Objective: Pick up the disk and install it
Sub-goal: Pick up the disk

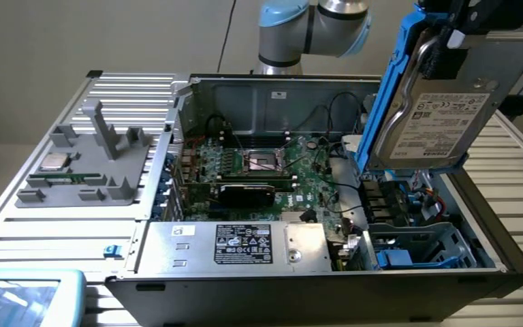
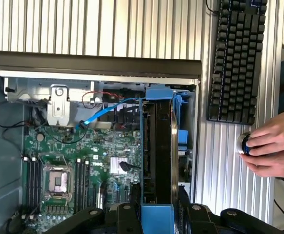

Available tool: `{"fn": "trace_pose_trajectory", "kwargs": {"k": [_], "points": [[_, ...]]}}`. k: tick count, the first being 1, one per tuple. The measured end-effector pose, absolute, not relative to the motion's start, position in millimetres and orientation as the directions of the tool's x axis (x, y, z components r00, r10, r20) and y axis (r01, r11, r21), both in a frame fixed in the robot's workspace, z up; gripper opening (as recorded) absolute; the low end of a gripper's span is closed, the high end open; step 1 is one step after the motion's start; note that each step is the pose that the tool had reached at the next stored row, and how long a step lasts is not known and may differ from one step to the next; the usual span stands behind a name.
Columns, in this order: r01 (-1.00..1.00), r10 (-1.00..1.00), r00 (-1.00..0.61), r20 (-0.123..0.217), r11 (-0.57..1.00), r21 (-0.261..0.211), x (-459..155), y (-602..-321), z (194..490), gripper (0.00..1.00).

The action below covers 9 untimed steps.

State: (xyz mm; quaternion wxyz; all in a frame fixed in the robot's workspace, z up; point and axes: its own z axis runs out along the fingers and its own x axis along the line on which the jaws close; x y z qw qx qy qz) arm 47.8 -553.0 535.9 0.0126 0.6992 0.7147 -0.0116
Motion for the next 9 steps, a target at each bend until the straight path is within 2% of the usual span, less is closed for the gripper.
{"fn": "trace_pose_trajectory", "kwargs": {"k": [9], "points": [[1.000,0.999,-0.001,-0.033,0.002,0.001,49.0,-558.1,533.5,0.37]]}}
